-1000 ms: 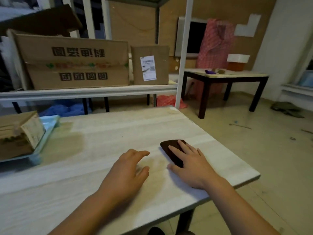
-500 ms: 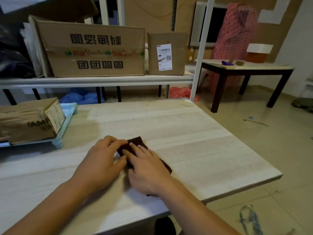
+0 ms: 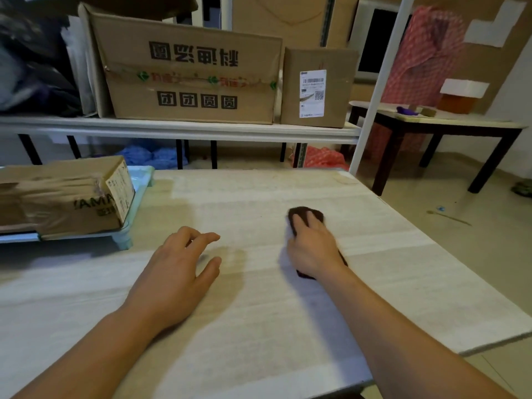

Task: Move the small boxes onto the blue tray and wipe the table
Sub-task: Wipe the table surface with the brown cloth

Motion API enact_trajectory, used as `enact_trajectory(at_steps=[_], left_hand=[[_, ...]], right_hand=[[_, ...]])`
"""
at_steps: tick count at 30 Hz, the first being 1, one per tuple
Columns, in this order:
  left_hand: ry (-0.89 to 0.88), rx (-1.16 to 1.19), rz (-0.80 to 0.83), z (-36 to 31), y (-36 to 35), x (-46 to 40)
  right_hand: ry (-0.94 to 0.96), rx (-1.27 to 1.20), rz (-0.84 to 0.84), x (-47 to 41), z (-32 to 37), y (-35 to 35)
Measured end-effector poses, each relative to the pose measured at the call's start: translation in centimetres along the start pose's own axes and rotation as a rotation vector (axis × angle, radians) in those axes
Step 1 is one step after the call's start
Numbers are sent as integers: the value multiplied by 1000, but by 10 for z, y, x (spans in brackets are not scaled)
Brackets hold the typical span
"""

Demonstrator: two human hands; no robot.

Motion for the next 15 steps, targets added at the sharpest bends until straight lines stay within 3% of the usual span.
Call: enact_trajectory(at_steps=[3, 6, 11, 15], left_hand=[[25, 25, -58, 7, 4, -1], [29, 15, -76, 8, 5, -1], [52, -3, -75, 11, 5, -2], [114, -16, -87, 18, 4, -2]], right_hand=[[383, 84, 94, 21, 68, -24], [520, 81, 151, 52, 71, -34], [275, 165, -44, 5, 1, 2], [77, 98, -9, -69, -7, 3]])
Point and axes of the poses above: each hand's wrist, its own x-axis away from the middle knuckle, its own y-axis out of the back of the hand, z = x × y, the point moved 5 cm from there along -x, towards the middle knuckle, and after that the axes turned 11 degrees about z, right-handed, at the moved point
